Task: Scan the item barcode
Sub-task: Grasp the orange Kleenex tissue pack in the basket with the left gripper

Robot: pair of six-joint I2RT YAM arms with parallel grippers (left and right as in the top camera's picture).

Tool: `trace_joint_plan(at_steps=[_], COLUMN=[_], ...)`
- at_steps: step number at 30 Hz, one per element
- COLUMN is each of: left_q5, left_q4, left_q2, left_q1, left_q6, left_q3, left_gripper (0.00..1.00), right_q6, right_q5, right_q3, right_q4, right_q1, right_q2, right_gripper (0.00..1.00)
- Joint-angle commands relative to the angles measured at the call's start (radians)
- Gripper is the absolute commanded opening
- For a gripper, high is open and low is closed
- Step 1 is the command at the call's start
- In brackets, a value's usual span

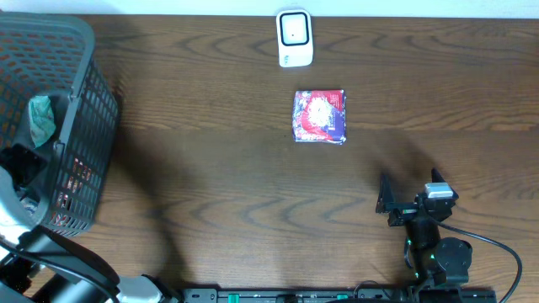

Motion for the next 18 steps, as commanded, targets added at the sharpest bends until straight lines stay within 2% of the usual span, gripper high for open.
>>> trace_joint_plan(at_steps=[1,7,18], left_q5=[-0.028,-0.039,-0.039], left_q4=[0.001,0.001,0.062], left_q2=[0.057,0.157,0.251], left_q1=[0.021,0.025,0.027], left_q6=[-0.073,-0.151,-0.150], left_q3=[-0.004,-0.004,-0.004], left_gripper=[0.98,0.98,0.98], right_q6=[0.014,0.014,0.014], right_q5=[-0.006,-0.006,-0.006], right_q3=[-0.004,-0.004,-0.004], right_q4=[-0.001,-0.001,-0.001], right_q1=[-0.008,-0.008,-0.008], right_q2=[-0.006,-0.006,-0.006], right_gripper=[0.99,0.99,0.99])
